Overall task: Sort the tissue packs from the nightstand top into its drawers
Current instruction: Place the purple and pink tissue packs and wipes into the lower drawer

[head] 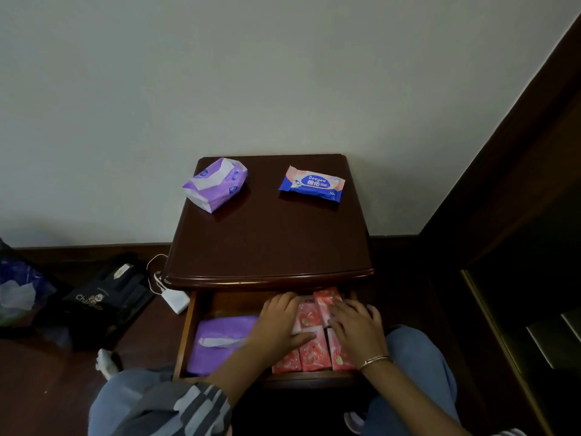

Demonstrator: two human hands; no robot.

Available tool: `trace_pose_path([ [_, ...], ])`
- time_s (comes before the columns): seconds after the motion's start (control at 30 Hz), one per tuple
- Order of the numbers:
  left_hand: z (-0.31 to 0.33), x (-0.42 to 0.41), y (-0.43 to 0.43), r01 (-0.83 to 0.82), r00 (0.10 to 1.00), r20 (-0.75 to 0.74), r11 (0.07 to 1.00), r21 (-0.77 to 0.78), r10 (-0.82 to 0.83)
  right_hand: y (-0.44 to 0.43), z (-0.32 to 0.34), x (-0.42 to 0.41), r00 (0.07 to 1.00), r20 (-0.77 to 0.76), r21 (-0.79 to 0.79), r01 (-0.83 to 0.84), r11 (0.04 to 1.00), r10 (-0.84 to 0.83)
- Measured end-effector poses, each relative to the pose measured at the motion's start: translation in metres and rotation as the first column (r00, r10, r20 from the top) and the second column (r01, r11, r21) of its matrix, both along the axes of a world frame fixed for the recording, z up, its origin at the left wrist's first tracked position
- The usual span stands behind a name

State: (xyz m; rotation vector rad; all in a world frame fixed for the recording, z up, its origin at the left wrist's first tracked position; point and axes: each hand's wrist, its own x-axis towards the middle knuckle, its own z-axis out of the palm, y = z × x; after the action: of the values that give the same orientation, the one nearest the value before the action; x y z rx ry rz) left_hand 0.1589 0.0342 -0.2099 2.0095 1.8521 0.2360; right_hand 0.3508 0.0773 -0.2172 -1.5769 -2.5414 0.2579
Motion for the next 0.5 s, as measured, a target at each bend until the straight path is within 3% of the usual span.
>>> trace_pose_path([
  [0.13, -0.009, 0.014, 0.015, 0.035, 0.997, -0.071, 0.999, -0.023, -0.036, -0.002, 0.001, 0.008, 0.995, 0.087, 0.059, -0.045, 0.997, 0.04],
  [0.23, -0.016, 0.024, 0.019, 0.063, 0.988, -0.133, 0.994, -0.089, -0.074, -0.006, -0.002, 0.011, 0.995, 0.087, -0.019, -0.043, 0.999, 0.044],
  [0.33, -0.014, 0.03, 0.017, 0.055, 0.996, -0.058, 0.994, -0.092, -0.061, -0.005, -0.007, 0.013, 0.999, -0.014, -0.155, -0.046, 0.987, 0.044],
  [0.5, -0.008, 0.029, -0.002, -0.047, 0.999, 0.008, 0.999, -0.023, 0.047, -0.003, -0.009, 0.012, 0.998, -0.058, -0.204, -0.05, 0.978, 0.039],
])
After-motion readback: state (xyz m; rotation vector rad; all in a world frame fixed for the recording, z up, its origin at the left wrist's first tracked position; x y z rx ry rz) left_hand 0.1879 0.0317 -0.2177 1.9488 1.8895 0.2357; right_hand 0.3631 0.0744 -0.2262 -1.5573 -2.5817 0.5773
